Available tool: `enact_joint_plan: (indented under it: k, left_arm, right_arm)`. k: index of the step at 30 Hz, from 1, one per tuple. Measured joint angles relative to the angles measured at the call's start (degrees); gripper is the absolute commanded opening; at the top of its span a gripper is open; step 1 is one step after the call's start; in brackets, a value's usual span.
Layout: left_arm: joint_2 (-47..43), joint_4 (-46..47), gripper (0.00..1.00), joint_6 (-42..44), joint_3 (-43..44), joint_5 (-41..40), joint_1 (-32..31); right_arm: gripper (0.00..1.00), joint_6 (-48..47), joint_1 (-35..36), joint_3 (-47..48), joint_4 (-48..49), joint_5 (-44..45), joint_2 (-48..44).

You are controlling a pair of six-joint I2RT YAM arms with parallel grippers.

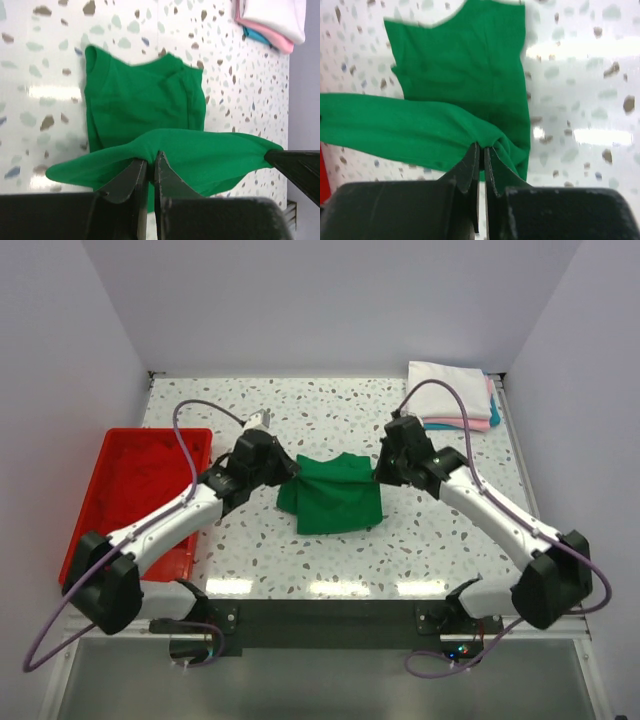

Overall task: Fold and stack the t-shirts
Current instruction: Fold the tshirt, then neatly place the folded tshirt to the corner

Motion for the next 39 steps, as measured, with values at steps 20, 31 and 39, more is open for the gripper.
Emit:
enact_joint_plan:
  k: [20,31,39]
  left_arm:
    - [17.9,18.3,0.38,1.8,-1.1,16.5,17.7]
    - [20.8,19.0,0.28,1.5,-7.2,15.1,15.2]
    - [24.9,21.4,0.24,1.3,-7.2,14.5,14.1]
  right_arm:
    - [0.67,-9.4,-12.9,10.9,6.2,-8.5,20.1]
    - [0.63,-8.9,-10.5,-0.5,10.0,-8.9,14.0]
    - [0.66,-8.8,-8.2,-1.3,11.9,-8.3,17.6]
